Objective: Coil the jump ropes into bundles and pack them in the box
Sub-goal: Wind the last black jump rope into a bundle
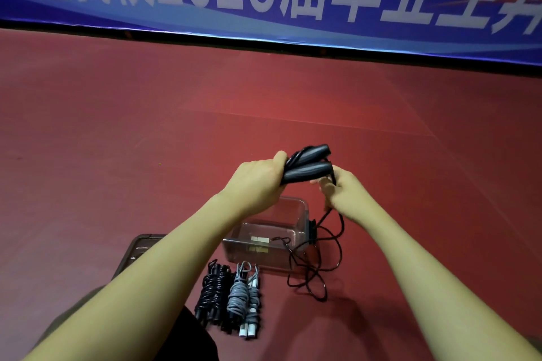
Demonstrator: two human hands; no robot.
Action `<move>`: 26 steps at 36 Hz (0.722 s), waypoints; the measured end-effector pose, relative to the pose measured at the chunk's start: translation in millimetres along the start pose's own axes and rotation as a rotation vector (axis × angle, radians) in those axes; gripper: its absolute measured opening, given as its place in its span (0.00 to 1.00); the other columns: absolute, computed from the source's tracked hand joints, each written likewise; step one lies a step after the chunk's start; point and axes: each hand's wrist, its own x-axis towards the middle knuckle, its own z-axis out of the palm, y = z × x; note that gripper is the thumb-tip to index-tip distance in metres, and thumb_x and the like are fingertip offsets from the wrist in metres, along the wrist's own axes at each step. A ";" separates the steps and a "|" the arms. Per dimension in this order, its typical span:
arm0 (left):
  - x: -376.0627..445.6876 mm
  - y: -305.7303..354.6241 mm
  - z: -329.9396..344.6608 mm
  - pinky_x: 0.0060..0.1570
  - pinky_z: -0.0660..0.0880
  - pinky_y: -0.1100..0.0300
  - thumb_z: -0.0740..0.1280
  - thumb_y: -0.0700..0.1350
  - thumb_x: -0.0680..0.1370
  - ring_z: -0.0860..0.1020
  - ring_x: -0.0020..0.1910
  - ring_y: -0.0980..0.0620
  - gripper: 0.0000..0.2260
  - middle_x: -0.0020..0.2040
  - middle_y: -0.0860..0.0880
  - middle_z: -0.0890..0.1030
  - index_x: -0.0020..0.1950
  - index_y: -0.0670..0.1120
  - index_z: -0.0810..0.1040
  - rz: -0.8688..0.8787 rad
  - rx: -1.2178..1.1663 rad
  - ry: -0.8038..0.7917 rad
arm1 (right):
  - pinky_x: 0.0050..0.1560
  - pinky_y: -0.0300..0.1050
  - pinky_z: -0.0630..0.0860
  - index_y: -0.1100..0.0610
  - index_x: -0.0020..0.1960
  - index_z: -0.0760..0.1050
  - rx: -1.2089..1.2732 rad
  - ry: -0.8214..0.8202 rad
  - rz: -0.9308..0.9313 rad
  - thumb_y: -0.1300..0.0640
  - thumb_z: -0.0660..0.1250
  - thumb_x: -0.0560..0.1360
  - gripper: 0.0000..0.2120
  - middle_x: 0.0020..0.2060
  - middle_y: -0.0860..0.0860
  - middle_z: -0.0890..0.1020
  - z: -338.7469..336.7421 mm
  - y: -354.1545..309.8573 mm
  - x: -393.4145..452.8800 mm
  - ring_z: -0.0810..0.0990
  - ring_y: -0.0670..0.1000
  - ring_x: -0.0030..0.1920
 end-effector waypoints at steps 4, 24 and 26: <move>2.2 -5.3 6.3 0.34 0.63 0.54 0.56 0.43 0.81 0.67 0.34 0.42 0.07 0.39 0.48 0.71 0.48 0.44 0.58 -0.153 -0.016 0.055 | 0.32 0.43 0.66 0.57 0.34 0.69 -0.013 0.037 -0.061 0.61 0.64 0.74 0.11 0.25 0.46 0.66 -5.1 -8.8 -2.1 0.65 0.47 0.27; -3.4 -6.2 22.8 0.34 0.64 0.55 0.56 0.42 0.80 0.76 0.40 0.41 0.07 0.47 0.45 0.80 0.57 0.43 0.66 0.034 0.247 -0.138 | 0.35 0.45 0.71 0.54 0.46 0.76 -0.152 0.356 -0.284 0.59 0.70 0.73 0.05 0.31 0.47 0.74 -11.5 -37.0 -2.8 0.73 0.51 0.34; -4.5 -5.3 20.8 0.33 0.64 0.55 0.56 0.43 0.80 0.74 0.37 0.41 0.07 0.45 0.45 0.80 0.56 0.43 0.66 0.119 0.250 -0.124 | 0.32 0.43 0.65 0.55 0.42 0.75 -0.052 0.345 -0.185 0.57 0.74 0.70 0.08 0.27 0.47 0.70 -14.0 -35.9 3.0 0.68 0.50 0.31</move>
